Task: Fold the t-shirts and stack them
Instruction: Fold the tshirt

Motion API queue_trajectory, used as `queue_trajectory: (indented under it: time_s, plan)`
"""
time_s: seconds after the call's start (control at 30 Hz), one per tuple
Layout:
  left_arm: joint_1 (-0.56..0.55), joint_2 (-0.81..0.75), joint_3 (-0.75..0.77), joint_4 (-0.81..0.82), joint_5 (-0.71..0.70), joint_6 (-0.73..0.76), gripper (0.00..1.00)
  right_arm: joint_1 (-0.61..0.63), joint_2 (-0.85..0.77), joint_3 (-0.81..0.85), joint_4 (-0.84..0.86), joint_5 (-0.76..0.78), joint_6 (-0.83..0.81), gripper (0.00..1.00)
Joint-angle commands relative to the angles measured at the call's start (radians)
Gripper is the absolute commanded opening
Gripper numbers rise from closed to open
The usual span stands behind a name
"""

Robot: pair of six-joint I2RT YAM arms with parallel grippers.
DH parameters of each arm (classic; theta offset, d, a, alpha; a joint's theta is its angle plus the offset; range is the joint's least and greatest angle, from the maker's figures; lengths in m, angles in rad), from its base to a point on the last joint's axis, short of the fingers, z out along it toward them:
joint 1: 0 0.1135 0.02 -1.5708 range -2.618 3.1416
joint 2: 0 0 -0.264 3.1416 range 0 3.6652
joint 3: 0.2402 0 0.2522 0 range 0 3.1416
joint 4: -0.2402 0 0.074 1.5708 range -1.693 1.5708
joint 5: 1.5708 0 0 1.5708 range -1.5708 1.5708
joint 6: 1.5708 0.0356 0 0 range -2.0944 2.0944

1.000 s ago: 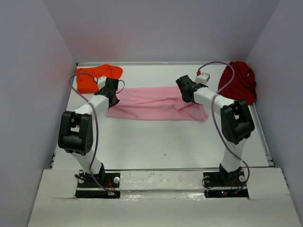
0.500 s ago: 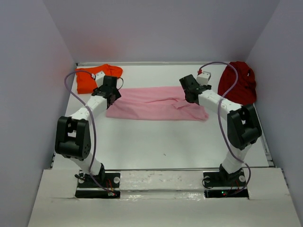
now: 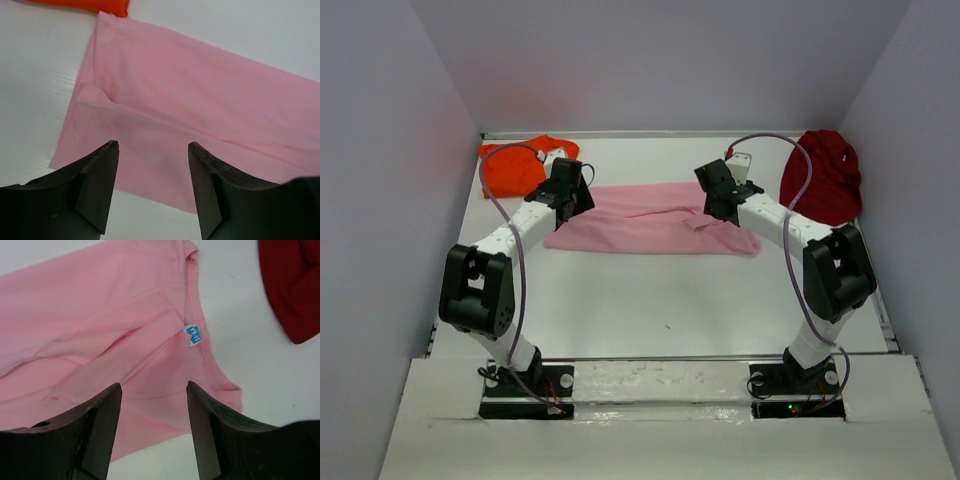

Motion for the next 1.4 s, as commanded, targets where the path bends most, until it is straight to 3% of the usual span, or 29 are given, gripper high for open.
queue_trajectory:
  time_s: [0.0, 0.2, 0.3, 0.53, 0.77, 0.87, 1.03, 1.37]
  plan:
    - [-0.012, 0.062, 0.028, -0.018, 0.107, 0.045, 0.67, 0.01, 0.001, -0.005, 0.038, -0.052, -0.01, 0.6]
    - [-0.006, 0.16, 0.026, 0.002, 0.113, 0.019, 0.67, 0.01, 0.005, -0.002, 0.038, -0.041, -0.017, 0.6]
    - [0.022, 0.186, 0.039, 0.015, 0.008, 0.019, 0.66, 0.01, -0.005, -0.011, 0.038, -0.04, -0.019, 0.6]
    - [0.101, 0.235, 0.071, 0.093, -0.063, 0.028, 0.65, 0.01, -0.012, -0.048, 0.047, -0.049, -0.014, 0.6]
    - [0.118, 0.359, 0.138, 0.067, -0.032, 0.051, 0.64, 0.01, -0.018, -0.052, 0.049, -0.038, -0.029, 0.59]
    - [0.118, 0.416, 0.169, 0.038, -0.013, 0.045, 0.53, 0.01, -0.025, -0.057, 0.05, -0.034, -0.033, 0.59]
    - [0.12, 0.352, 0.168, 0.027, -0.052, 0.049, 0.55, 0.01, -0.009, -0.061, 0.052, -0.051, -0.042, 0.59]
    - [0.117, 0.03, 0.183, 0.025, -0.177, 0.117, 0.62, 0.01, -0.043, -0.088, 0.062, -0.091, -0.025, 0.59]
